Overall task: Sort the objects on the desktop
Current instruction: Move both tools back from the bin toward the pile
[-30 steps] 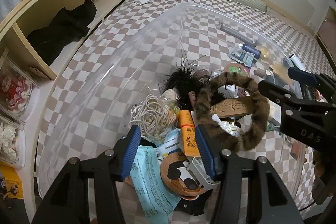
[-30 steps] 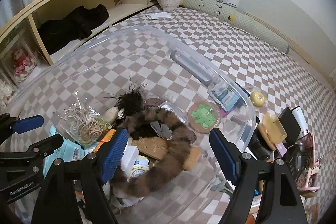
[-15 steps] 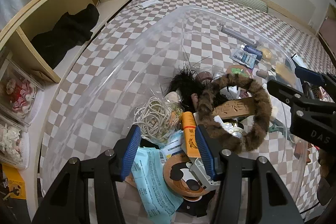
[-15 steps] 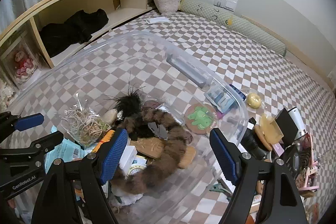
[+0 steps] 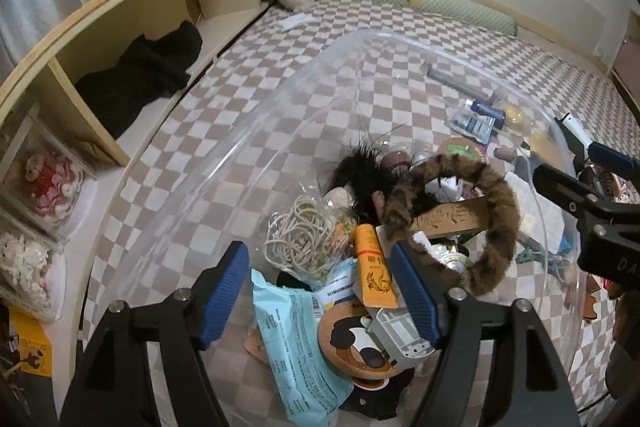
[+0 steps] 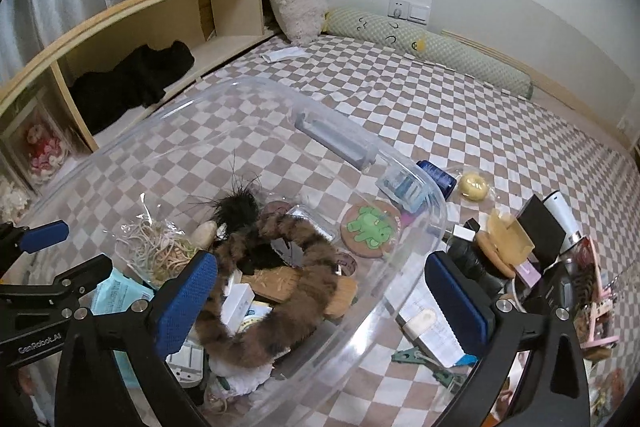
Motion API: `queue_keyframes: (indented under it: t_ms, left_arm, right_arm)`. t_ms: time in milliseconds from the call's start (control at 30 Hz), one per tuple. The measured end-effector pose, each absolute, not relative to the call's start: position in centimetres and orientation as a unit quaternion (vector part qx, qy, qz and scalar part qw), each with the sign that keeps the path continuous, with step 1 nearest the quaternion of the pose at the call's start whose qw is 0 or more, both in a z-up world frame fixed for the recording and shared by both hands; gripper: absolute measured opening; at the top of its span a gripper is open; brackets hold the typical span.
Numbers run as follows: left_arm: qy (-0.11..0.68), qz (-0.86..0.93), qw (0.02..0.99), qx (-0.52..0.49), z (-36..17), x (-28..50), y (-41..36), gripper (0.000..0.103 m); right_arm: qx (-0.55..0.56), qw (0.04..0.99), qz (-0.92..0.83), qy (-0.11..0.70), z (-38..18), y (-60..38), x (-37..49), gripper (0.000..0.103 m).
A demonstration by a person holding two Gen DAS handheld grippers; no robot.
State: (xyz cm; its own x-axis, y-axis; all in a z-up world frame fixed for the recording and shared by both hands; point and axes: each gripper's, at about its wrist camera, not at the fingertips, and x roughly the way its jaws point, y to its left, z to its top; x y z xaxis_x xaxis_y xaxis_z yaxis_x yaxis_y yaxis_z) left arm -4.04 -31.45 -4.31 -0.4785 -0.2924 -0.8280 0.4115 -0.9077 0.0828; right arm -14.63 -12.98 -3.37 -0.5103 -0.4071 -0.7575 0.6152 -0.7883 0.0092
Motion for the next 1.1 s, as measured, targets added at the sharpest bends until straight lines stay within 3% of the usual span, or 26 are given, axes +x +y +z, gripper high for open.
queue_keyframes:
  t_ms: [100,400,500,1000,1100]
  left_arm:
    - [0.057,-0.867,0.209,0.449,-3.6,-3.6,-30.7,0.088]
    - [0.028,-0.899,0.201,0.387,-0.9,-3.1,-27.4,0.089]
    - [0.019,-0.911,0.2,0.361,0.6,-2.9,-26.0,0.098]
    - [-0.019,-0.946,0.123,0.299,5.1,-2.6,-18.4,0.099]
    - [-0.022,-0.952,0.104,0.288,5.5,-3.1,-16.2,0.103]
  right_arm:
    - [0.391,0.305,-0.861,0.114,-2.9,-12.0,-14.6,0.103]
    - [0.347,0.312,-0.877,0.111,-0.9,-9.0,-13.1,0.103]
    - [0.338,0.31,-0.881,0.114,-0.4,-8.0,-12.6,0.103]
    - [0.277,0.277,-0.912,0.119,5.1,1.3,-10.1,0.103]
    - [0.273,0.262,-0.918,0.116,5.6,3.9,-9.9,0.103]
